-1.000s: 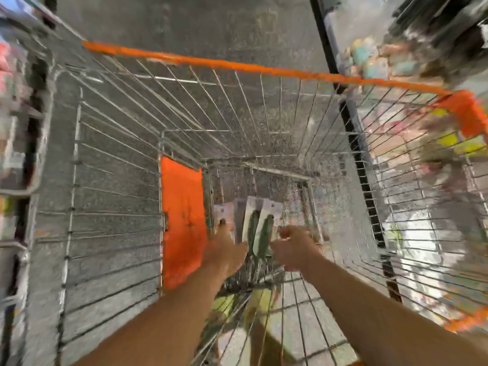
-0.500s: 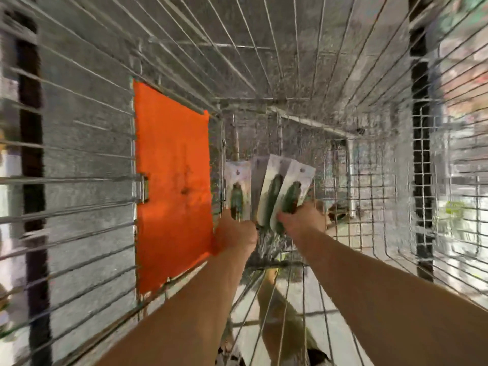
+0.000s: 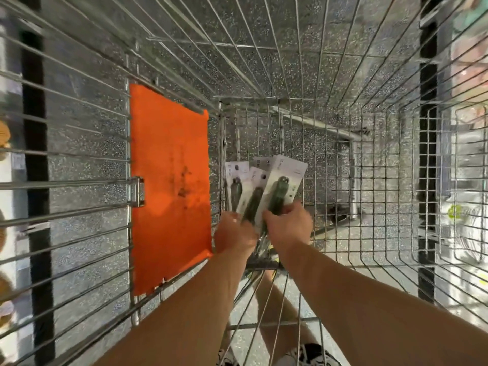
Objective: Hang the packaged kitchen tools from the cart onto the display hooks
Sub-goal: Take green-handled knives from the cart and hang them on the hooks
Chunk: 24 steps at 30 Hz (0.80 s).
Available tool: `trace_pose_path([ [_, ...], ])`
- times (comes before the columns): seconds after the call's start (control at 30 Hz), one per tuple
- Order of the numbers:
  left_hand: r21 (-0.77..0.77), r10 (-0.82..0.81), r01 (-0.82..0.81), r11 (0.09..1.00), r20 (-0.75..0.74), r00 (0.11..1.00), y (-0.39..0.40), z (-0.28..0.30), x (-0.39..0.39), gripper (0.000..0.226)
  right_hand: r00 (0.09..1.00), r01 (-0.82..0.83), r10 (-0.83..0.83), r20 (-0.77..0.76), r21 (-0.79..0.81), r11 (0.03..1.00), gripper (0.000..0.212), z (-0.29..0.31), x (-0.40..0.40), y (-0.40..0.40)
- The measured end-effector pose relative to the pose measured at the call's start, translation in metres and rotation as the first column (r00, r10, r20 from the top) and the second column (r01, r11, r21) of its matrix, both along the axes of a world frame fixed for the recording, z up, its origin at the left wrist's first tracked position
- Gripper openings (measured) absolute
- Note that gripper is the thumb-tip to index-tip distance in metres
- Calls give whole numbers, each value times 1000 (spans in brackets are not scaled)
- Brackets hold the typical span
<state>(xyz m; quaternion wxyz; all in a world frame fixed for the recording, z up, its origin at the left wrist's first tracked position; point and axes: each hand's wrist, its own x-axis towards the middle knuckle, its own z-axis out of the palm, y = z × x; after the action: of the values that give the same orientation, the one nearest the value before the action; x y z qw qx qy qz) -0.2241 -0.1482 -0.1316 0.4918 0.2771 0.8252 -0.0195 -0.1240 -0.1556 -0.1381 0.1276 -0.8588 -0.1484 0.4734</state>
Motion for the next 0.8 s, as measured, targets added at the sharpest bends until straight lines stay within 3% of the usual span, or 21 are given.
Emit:
trace_pose_path([
  [0.1, 14, 16, -15, 1000, -15, 1000, 0, 1, 2, 49, 999, 50, -50, -4, 6, 999, 43, -2, -3, 0],
  [0.23, 57, 24, -20, 998, -65, 998, -1, -3, 1, 50, 986, 152, -152, -68, -11, 988, 64, 1, 4, 1],
  [0.3, 63, 22, -18, 998, -68, 997, -1, -3, 0, 47, 985, 150, -151, -85, -21, 988, 56, 4, 9, 1],
  [0.43, 38, 40, -38, 999, -44, 998, 2, -8, 2, 52, 995, 51, -50, -84, 2, 999, 10, 9, 24, -1],
  [0.57, 21, 218, -218, 976, 23, 976, -1, -10, 6, 55, 973, 206, -201, -110, 35, 978, 20, 17, 42, -3],
  [0.7, 56, 236, -238, 970, 44, 971, -1, -18, -4, 49, 897, 320, -314, -312, -32, 947, 30, 22, 54, -4],
  [0.8, 64, 242, -247, 967, 84, 967, 1, -22, -8, 46, 837, 248, -270, -477, -109, 962, 37, 20, 51, -4],
])
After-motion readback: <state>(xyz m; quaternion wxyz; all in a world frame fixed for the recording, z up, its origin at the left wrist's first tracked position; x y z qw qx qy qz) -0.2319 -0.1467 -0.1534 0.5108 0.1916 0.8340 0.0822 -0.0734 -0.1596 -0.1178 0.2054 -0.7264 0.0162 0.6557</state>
